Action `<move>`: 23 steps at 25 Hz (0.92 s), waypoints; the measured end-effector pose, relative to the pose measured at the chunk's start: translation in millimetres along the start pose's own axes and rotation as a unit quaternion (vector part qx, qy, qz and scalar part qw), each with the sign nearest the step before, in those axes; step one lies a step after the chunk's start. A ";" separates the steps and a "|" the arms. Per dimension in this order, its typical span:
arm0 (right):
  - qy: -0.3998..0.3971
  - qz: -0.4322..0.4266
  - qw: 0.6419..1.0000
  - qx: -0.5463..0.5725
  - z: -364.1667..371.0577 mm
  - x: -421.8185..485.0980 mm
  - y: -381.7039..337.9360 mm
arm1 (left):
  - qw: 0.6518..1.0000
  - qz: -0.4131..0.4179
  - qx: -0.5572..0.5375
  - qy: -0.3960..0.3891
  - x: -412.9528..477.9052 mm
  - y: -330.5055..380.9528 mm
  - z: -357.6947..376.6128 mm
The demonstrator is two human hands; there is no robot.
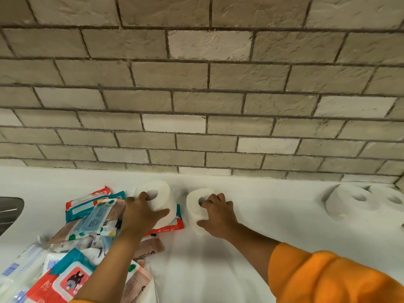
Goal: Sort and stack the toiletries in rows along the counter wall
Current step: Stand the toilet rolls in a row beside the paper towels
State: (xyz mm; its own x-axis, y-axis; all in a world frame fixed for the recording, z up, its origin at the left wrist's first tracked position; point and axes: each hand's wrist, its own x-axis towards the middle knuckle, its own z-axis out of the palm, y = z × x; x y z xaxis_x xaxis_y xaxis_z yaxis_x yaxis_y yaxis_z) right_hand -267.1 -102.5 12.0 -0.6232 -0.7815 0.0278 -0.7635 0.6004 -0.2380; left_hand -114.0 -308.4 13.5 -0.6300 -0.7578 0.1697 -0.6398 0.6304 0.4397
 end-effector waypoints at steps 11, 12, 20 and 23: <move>0.048 0.232 0.716 0.657 -9.2 -114.6 51.5 | 0.983 -0.049 -0.169 -0.052 -70.3 51.4 -4.0; 0.025 0.238 0.673 0.700 -13.6 -126.9 59.7 | 0.983 -0.038 -0.173 -0.055 -77.6 57.4 0.2; 0.058 0.289 0.568 0.768 -37.7 -201.7 143.2 | 0.968 0.038 -0.221 -0.112 -129.9 141.9 32.7; 0.118 0.311 0.608 0.721 -46.1 -225.3 172.4 | 0.965 0.057 -0.214 -0.139 -138.3 183.8 47.6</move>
State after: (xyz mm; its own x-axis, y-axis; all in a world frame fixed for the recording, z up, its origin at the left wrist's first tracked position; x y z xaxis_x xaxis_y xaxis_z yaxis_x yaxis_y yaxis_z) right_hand -266.1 184.9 9.4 -0.8518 -0.3317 -0.4056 0.4692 -0.1385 -0.8721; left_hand -165.4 -79.7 28.8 -0.8177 -0.5752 0.0220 -0.3560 0.5353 0.7660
